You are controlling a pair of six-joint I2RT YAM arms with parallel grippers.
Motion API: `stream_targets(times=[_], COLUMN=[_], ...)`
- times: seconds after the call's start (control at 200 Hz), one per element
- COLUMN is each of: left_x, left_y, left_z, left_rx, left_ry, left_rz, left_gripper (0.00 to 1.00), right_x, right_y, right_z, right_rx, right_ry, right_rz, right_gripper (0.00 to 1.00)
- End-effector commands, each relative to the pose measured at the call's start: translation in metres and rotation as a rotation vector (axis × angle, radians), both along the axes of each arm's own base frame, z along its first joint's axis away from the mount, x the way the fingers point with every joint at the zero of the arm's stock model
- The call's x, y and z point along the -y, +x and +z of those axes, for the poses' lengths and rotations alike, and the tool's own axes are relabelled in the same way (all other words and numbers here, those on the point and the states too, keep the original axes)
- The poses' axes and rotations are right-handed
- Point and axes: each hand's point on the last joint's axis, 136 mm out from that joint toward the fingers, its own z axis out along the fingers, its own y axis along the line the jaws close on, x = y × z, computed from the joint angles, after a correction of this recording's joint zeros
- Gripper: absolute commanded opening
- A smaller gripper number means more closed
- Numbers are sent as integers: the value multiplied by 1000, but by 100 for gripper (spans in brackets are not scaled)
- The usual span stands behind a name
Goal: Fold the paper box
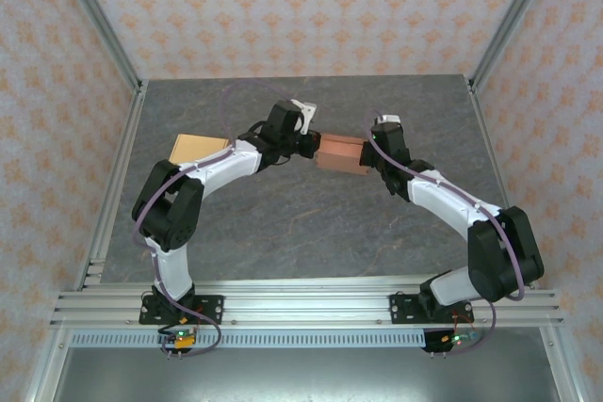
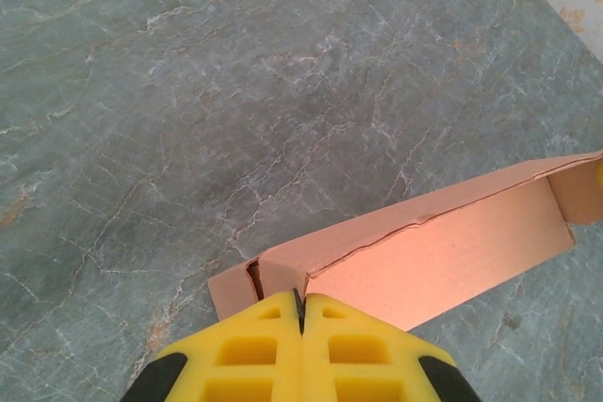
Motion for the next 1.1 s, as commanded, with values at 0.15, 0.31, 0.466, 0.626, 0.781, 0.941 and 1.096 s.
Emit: stream_targets(times=[0.15, 0.31, 0.466, 0.626, 0.781, 0.941, 1.096], left_x=[11, 15, 9, -1, -3, -2, -5], left_y=[-20, -30, -28, -24, -23, -23, -23], left_z=[-32, -50, -57, -62, -64, -64, -67], left_rx=[40, 90, 103, 103, 103, 115, 122], left_ry=[60, 118, 144, 183, 186, 206, 225], left_rz=[-24, -13, 36, 92, 111, 109, 117], left_gripper=[0, 0, 0, 0, 0, 0, 0], right_x=[-5, -1, 1, 2, 7, 27, 18], right_y=[4, -2, -12, -28, -50, -61, -32], right_z=[8, -2, -9, -5, 23, 30, 30], right_rx=[32, 37, 48, 46, 34, -73, -144], right_ry=[34, 34, 37, 74, 257, 511, 563], right_rz=[-17, -26, -14, 6, -74, -366, -386], right_gripper=[0, 0, 4, 25, 60, 72, 80])
